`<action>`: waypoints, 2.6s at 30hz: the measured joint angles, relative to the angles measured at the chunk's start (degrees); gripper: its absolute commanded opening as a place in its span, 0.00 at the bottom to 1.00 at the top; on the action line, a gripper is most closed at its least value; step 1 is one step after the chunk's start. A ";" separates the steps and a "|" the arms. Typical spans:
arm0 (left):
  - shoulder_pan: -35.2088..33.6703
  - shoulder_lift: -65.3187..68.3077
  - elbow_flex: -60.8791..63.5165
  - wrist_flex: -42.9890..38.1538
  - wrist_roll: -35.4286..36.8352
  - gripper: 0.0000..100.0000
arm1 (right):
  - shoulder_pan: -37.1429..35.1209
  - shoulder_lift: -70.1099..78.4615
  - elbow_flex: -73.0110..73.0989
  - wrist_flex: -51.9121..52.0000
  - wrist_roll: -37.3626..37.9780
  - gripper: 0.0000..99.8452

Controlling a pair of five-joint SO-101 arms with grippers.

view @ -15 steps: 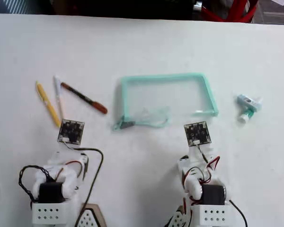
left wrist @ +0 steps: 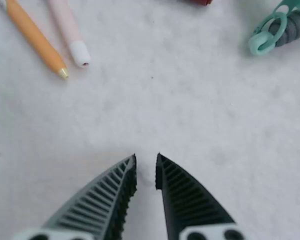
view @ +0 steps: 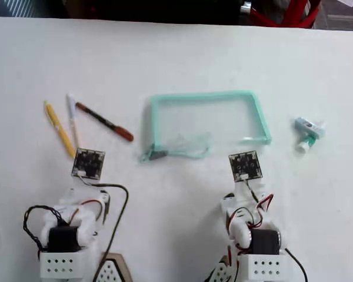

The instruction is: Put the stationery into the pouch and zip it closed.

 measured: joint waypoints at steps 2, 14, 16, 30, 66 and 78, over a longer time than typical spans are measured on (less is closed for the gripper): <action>0.00 0.00 0.00 0.00 0.00 0.09 | 0.00 0.00 0.00 0.00 0.00 0.14; 0.00 0.00 0.00 0.00 0.00 0.09 | 0.00 0.00 0.00 0.00 0.00 0.14; 0.00 0.00 0.00 0.00 0.26 0.09 | 0.00 0.00 0.00 0.00 0.00 0.14; 0.00 0.00 0.00 0.00 0.26 0.09 | 0.00 0.00 0.00 0.00 0.00 0.14; -6.24 0.00 0.00 -1.67 0.18 0.09 | -25.58 0.00 0.00 0.00 -0.09 0.14; -25.41 0.00 0.18 -10.55 0.26 0.09 | -32.44 0.00 0.00 0.00 -0.09 0.14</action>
